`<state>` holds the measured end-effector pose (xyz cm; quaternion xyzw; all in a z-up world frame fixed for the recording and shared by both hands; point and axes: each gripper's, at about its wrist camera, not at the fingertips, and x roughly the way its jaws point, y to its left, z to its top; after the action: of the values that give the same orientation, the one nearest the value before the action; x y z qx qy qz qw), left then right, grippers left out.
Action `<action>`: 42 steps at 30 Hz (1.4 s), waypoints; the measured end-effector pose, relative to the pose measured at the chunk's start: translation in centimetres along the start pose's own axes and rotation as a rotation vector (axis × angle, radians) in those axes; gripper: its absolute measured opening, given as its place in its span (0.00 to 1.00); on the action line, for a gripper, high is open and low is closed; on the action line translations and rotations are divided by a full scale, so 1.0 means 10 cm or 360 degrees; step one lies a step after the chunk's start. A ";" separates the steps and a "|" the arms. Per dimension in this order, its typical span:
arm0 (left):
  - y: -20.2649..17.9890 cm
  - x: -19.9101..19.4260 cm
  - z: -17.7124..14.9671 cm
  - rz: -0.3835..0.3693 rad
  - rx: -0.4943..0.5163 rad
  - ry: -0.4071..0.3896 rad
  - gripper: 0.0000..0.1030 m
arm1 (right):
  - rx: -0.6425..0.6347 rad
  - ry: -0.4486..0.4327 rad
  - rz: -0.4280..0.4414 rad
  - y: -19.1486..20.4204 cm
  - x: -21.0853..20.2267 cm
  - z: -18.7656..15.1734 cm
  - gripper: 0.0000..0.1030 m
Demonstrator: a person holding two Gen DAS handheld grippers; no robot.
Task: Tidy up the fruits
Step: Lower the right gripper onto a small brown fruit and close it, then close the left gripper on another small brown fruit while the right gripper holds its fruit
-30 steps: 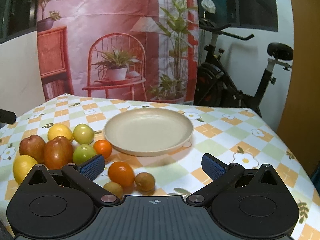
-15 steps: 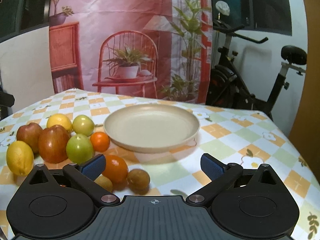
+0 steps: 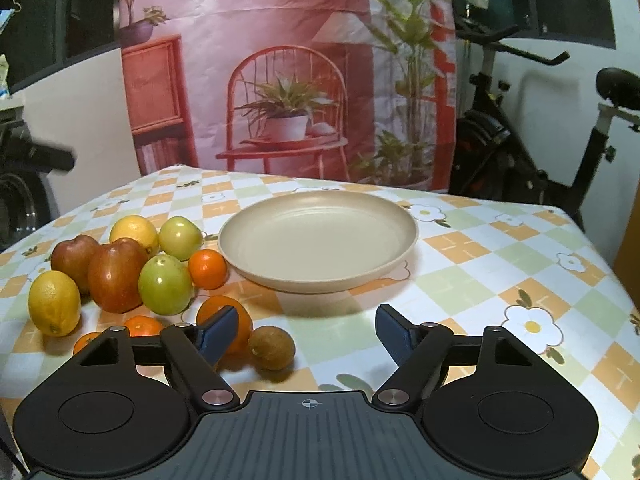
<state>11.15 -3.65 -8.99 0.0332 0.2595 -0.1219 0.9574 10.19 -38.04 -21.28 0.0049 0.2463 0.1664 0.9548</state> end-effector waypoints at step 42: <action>-0.46 0.30 -0.34 -0.0199 0.0117 0.0216 0.59 | 0.0102 0.0146 0.0274 -0.06 0.11 -0.03 0.27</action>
<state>10.83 -8.30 -13.44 0.0602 0.3208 -0.1884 0.9263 11.09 -38.28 -22.11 0.0491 0.2937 0.2400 0.9240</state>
